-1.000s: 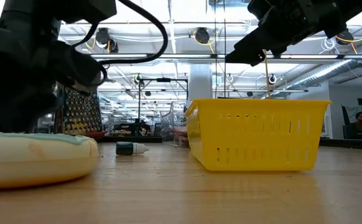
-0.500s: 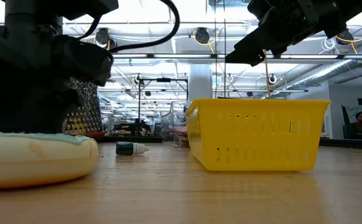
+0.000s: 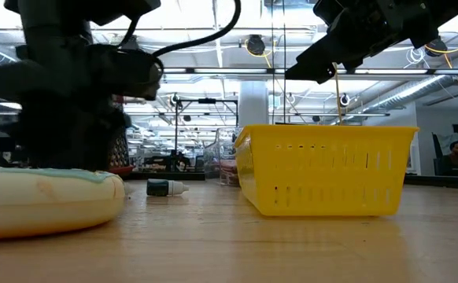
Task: Pick & Place Food Item
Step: Put the purple food coloring bottle into the top yellow bin
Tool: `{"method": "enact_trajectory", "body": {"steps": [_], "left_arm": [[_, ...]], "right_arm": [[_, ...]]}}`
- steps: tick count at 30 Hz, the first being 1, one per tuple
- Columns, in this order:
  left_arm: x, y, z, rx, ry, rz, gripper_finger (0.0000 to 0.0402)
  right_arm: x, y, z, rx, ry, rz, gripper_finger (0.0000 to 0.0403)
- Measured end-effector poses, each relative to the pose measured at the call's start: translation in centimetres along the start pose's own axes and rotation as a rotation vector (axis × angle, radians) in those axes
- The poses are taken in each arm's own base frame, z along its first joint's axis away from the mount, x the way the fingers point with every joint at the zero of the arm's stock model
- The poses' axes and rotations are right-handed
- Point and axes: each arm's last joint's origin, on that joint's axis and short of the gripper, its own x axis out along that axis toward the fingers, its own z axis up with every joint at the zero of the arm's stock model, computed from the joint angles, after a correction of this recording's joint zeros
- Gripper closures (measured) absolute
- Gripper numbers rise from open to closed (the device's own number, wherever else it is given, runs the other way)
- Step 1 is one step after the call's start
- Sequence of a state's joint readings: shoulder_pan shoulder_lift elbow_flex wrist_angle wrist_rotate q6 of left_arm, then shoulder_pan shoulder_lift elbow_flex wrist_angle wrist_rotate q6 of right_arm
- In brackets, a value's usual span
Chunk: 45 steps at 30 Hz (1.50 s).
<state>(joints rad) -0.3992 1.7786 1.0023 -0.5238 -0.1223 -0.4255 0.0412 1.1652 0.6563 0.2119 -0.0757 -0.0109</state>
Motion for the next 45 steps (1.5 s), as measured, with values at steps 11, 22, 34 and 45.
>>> {"method": "enact_trajectory", "body": {"steps": [11, 22, 34, 45], "left_arm": [[-2.7, 1.2, 0.8, -0.038, -0.116, 0.053, 0.0176], [-3.5, 3.5, -0.1, -0.684, -0.010, 0.102, 0.0176], [-0.9, 4.2, 0.3, -0.940, 0.095, 0.071, 0.0176], [-0.7, 4.5, -0.1, -0.993, 0.152, 0.087, 0.0182]], "right_arm": [[0.0, 0.0, 0.0, 0.000, 0.006, 0.000, 0.0147], [0.0, 0.0, 0.0, 0.000, 0.000, 0.000, 0.0147], [0.0, 0.0, 0.0, 0.007, 0.000, 0.000, 0.0147], [0.0, 0.0, 0.0, 0.010, 0.000, 0.000, 0.0147]]}}
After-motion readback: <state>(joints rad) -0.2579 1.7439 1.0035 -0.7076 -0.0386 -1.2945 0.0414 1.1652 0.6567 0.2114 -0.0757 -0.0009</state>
